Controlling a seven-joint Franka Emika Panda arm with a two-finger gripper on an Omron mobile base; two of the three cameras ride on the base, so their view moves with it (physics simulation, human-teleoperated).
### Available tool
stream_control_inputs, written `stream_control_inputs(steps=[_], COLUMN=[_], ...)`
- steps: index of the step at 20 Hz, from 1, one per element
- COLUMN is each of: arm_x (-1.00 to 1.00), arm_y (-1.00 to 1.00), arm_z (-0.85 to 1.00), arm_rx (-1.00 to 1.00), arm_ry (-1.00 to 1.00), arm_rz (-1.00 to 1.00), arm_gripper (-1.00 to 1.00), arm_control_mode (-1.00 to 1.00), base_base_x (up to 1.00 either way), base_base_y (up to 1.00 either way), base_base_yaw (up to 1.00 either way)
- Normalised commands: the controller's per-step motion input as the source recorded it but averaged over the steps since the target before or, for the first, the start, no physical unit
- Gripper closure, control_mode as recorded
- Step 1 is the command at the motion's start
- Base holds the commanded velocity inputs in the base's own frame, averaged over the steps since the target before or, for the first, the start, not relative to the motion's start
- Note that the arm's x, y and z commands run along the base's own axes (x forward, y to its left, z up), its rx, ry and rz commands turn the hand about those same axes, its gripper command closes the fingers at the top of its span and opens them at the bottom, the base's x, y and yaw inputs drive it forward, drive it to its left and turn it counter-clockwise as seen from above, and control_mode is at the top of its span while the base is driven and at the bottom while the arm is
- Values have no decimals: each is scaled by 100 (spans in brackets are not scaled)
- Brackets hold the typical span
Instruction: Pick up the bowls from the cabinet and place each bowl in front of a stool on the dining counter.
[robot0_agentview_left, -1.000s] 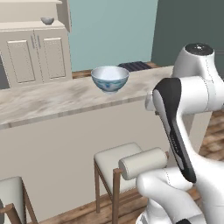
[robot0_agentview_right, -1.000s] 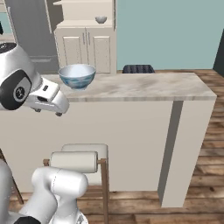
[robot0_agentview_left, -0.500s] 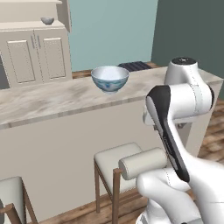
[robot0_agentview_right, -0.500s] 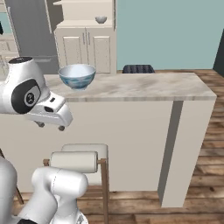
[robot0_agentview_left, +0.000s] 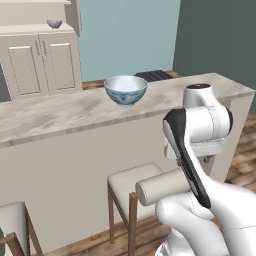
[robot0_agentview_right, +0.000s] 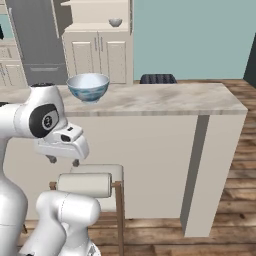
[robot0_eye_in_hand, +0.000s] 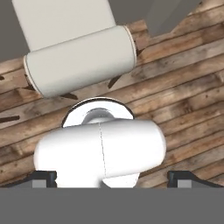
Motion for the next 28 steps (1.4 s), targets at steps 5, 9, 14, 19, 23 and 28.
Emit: stream_control_inputs(steps=[5,9,14,19,23,28], arm_x=[-37,-52,-21,0,1,5], arm_y=[-4,0,0,0,0,5], arm_z=[0,0,0,0,0,0], arm_rx=[3,5,13,8,2,0], arm_ry=[0,-6,-12,-1,0,0], arm_rz=[7,10,13,3,0,-1], arm_gripper=[-100,-100,-100,-100,-100,-100], arm_control_mode=[-100,-100,-100,-100,-100,-100], base_base_x=[0,0,0,0,0,0], base_base_y=[0,0,0,0,0,0], base_base_yaw=[0,0,0,0,0,0])
